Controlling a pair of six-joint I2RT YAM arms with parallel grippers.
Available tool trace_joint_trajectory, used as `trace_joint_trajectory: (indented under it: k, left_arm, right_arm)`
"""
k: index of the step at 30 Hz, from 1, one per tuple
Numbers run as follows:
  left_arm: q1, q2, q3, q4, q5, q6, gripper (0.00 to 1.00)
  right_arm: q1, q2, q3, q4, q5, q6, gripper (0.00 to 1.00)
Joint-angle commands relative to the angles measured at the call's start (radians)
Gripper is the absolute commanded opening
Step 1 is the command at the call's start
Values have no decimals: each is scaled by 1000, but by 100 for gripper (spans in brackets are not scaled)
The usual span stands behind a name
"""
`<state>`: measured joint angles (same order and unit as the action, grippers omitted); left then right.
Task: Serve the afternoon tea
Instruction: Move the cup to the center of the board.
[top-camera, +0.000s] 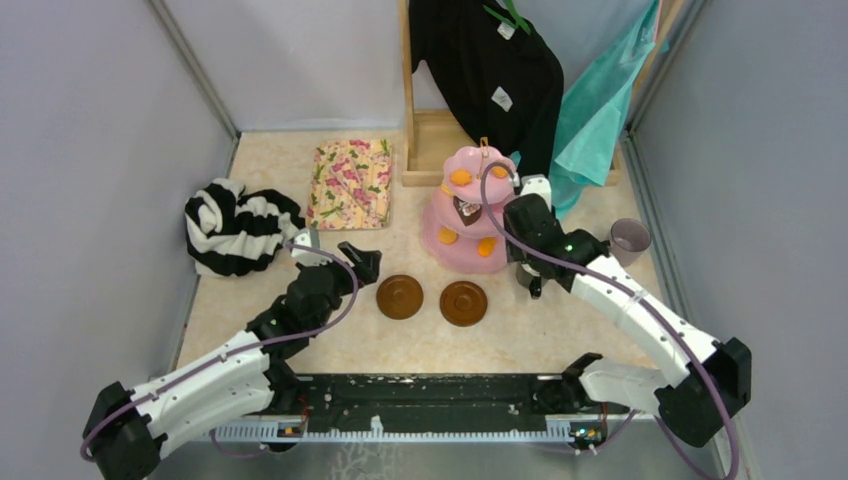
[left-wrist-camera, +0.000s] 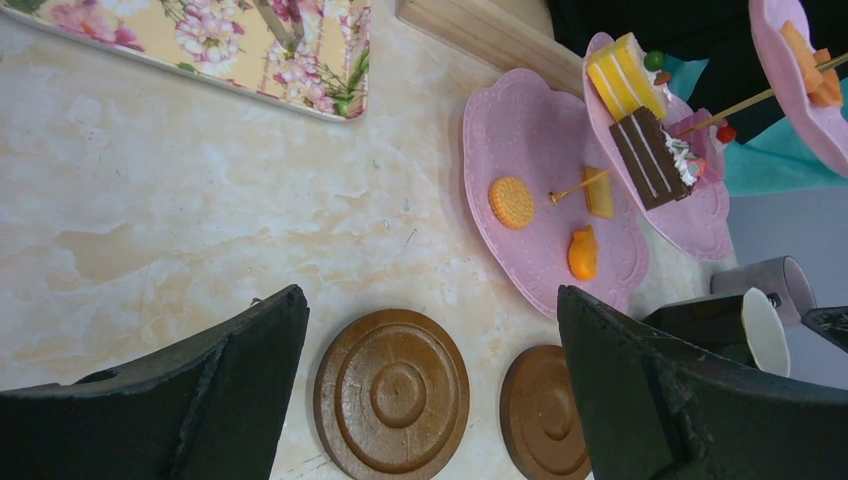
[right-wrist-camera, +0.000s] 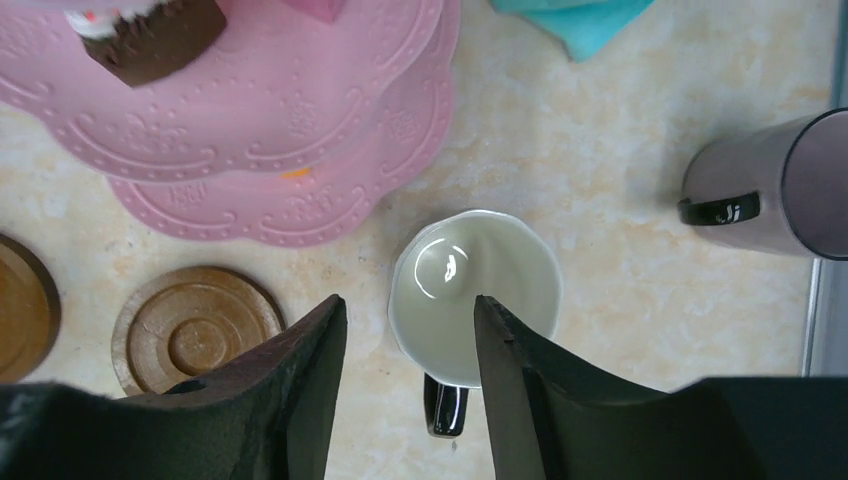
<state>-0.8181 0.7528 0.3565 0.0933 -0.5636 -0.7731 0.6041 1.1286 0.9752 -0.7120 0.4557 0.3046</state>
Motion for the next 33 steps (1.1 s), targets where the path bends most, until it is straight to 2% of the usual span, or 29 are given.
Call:
trace_joint_trajectory:
  k: [1, 5, 13, 22, 33]
  left_arm:
    - [-7, 22, -3, 82, -38, 15, 99]
    - [-8, 76, 14, 86, -50, 17, 99]
    - [-13, 91, 29, 80, -48, -7, 99]
    - [-15, 141, 59, 87, -56, -6, 99]
    - [-15, 123, 44, 148, -47, -1, 99]
  right_arm:
    - [13, -100, 78, 1, 93, 42, 51]
    - [13, -156, 75, -52, 142, 96, 47]
    - [13, -149, 60, -324, 113, 330, 44]
    - [13, -227, -46, -315, -52, 368, 44]
    - [13, -158, -100, -252, -69, 377, 45]
